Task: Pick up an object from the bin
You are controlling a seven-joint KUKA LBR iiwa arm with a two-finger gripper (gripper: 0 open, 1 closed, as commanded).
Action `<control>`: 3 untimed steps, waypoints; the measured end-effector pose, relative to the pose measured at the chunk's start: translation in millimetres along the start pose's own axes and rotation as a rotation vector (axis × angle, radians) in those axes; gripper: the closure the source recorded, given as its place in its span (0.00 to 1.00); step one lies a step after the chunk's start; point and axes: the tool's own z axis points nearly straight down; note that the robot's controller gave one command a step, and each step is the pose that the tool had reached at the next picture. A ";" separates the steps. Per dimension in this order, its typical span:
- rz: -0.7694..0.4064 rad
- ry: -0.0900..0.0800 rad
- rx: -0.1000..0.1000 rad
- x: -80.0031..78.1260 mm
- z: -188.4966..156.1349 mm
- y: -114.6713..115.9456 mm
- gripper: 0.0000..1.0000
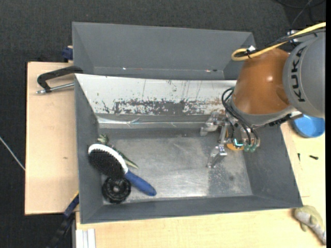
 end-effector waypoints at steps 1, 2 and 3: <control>0.147 -0.013 -0.003 -49.2 9.9 38.8 0.00; 0.698 -0.007 -0.004 -51.8 63.0 41.6 0.00; 0.763 -0.021 -0.004 -53.0 63.8 108.3 0.00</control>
Offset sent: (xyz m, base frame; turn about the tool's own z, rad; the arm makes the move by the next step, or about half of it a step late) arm 0.0476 0.0361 -0.0109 0.1497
